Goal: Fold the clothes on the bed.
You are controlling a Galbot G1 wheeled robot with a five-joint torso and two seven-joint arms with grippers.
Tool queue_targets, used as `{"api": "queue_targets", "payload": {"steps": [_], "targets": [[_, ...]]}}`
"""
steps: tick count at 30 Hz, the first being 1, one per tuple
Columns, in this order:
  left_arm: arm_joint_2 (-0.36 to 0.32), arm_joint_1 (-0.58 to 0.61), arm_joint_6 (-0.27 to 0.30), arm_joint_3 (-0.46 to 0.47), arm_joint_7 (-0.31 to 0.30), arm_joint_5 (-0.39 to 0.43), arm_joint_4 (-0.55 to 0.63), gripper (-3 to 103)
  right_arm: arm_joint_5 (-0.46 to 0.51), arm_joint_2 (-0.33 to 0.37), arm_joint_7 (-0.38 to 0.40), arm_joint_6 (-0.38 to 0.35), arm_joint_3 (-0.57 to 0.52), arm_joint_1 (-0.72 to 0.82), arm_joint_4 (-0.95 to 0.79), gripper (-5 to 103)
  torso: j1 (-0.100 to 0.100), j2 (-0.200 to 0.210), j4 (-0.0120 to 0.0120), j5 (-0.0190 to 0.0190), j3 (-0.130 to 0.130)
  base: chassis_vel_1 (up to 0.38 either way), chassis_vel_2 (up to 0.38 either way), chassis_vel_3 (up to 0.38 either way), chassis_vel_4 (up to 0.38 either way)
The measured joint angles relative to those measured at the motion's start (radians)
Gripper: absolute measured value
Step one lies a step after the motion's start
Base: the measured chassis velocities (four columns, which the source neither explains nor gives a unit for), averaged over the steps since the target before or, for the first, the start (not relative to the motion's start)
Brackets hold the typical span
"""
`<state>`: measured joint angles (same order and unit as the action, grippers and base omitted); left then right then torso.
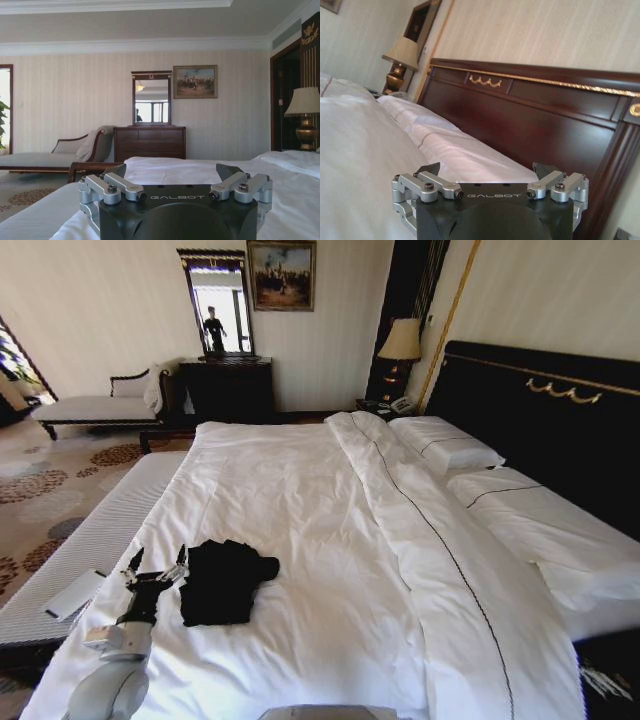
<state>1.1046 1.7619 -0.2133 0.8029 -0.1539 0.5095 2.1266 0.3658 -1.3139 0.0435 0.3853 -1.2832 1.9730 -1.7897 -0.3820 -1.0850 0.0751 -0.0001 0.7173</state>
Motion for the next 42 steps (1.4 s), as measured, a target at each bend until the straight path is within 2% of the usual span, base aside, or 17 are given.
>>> {"api": "queue_targets", "payload": {"steps": [6,18,31,42], "targets": [[0.001,0.004,0.000,0.003,-0.001,0.001,0.007,100,-0.017,0.008,0.001,-0.031,-0.008,0.004,-0.048,100,0.000,0.000,0.0001,0.0001,0.000,0.000,0.000,0.000,0.000],[0.003,0.007,0.000,0.004,-0.007,0.000,0.013,100,-0.028,0.007,-0.016,0.023,-0.004,-0.007,-0.041,100,0.000,0.000,0.0003,0.0000,0.000,0.000,0.000,0.000,0.000],[0.007,0.011,0.003,0.004,-0.009,-0.005,0.016,100,-0.035,0.004,-0.018,0.027,0.021,-0.033,-0.036,100,0.000,0.000,0.0001,0.0001,0.000,0.005,0.003,-0.003,-0.002],[0.004,0.003,0.008,-0.003,-0.013,-0.012,0.023,100,-0.035,0.004,-0.005,0.027,0.027,-0.033,-0.023,100,0.000,0.000,0.0003,0.0002,0.000,0.147,0.108,-0.155,-0.119]]}}
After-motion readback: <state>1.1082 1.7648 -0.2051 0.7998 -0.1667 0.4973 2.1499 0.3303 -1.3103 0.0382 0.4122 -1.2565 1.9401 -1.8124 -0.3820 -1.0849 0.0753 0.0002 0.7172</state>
